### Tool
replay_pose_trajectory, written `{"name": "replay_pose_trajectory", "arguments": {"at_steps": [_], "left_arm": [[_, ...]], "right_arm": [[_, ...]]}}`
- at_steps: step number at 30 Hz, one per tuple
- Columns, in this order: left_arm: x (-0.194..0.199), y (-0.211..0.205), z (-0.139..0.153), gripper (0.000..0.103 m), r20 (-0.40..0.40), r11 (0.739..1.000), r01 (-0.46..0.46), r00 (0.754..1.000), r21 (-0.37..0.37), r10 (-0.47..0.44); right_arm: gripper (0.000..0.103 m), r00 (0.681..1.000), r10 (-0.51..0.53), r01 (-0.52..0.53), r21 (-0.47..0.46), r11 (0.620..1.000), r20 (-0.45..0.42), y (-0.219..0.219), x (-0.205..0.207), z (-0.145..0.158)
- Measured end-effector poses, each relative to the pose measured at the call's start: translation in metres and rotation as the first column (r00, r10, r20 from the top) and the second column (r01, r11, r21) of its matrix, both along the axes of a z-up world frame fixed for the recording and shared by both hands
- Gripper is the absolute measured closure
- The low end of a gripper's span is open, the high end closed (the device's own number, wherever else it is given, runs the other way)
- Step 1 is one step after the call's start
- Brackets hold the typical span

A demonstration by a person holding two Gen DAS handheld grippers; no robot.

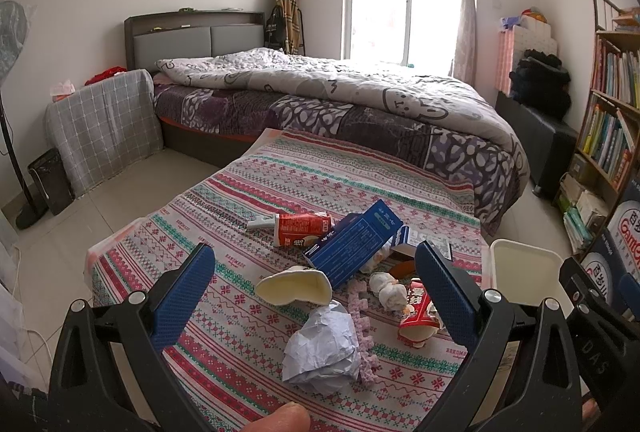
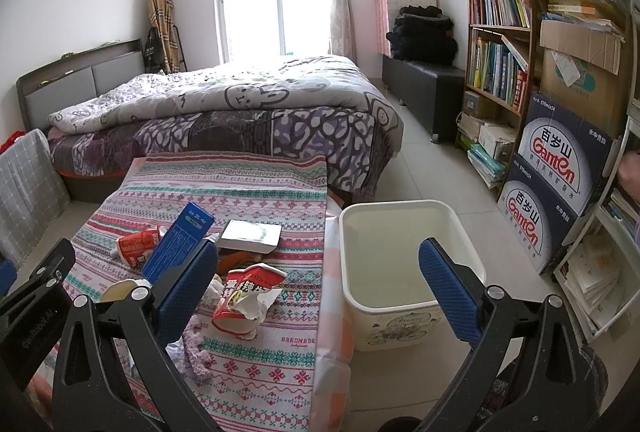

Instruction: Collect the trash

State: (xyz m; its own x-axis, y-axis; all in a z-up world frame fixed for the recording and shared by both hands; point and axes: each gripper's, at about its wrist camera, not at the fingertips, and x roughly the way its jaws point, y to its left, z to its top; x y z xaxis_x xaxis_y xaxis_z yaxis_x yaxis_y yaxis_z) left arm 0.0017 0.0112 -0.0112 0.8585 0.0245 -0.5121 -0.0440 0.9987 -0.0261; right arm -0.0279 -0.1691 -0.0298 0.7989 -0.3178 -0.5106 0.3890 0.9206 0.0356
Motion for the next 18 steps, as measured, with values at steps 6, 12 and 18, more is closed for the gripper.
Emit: {"name": "replay_pose_trajectory", "arguments": {"at_steps": [6,12,18], "left_arm": [[0.02,0.023,-0.004,0.006,-0.079,0.998,-0.02,0.997,-0.052,0.015],[0.074,0.081,0.0,0.006,-0.235,0.976,-0.024,0.972,-0.215,-0.028],[0.126,0.08,-0.056,0.006,-0.549,0.986,0.035,0.827,-0.163,-0.12]], "right_arm": [[0.007,0.993,0.041,-0.028,0.124,0.992,-0.108,-0.006,0.016,-0.012],[0.007,0.965,0.112,-0.051,0.248,0.967,-0.239,-0.023,0.047,-0.027],[0.007,0.899,0.206,-0.074,0.33,0.941,-0.386,-0.025,0.076,-0.047]]}}
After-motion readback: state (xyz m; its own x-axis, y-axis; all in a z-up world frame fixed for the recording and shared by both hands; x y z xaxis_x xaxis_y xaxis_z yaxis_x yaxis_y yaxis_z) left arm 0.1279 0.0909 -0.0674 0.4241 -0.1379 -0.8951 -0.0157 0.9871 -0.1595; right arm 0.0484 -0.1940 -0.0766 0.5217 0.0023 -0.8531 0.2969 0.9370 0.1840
